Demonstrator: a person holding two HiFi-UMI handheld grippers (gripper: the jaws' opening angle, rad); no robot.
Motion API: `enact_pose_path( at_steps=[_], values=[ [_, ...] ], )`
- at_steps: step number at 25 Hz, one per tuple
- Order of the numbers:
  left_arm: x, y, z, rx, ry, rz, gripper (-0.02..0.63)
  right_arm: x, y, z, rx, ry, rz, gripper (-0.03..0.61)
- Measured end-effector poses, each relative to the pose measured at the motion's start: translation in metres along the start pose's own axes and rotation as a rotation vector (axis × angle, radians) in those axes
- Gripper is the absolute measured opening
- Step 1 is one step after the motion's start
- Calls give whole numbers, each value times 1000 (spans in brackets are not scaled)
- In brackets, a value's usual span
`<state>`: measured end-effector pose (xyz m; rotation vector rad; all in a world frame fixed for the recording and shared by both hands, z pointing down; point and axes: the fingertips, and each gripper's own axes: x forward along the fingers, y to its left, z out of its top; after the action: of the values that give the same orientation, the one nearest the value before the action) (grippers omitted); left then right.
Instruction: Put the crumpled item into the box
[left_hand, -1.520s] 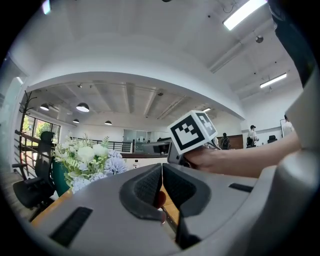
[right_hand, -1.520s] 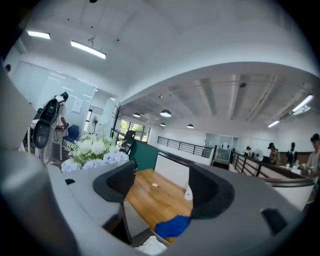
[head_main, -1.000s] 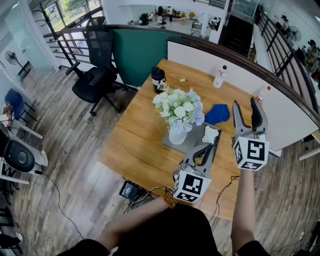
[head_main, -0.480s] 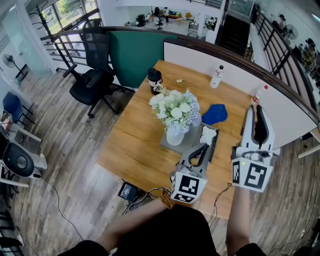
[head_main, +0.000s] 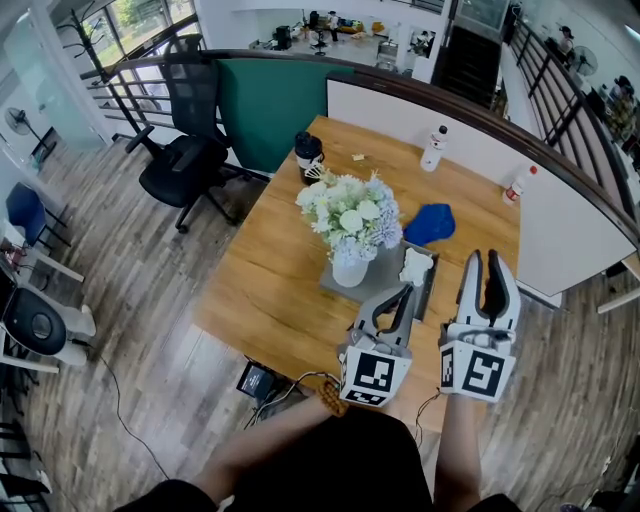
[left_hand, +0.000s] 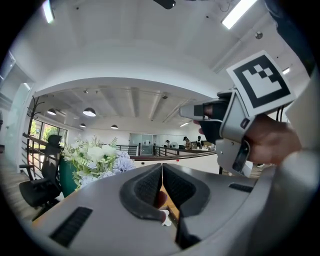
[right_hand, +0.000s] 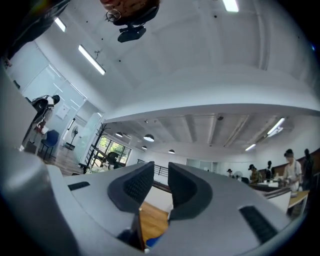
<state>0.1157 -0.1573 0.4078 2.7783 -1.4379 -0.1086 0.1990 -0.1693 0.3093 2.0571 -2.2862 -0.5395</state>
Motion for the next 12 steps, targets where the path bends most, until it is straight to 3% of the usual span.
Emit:
enact_pose_path(
  at_steps=[12],
  values=[
    [-6, 1, -1, 8, -10, 19, 25, -48, 18, -69, 54, 157, 6, 86]
  ],
)
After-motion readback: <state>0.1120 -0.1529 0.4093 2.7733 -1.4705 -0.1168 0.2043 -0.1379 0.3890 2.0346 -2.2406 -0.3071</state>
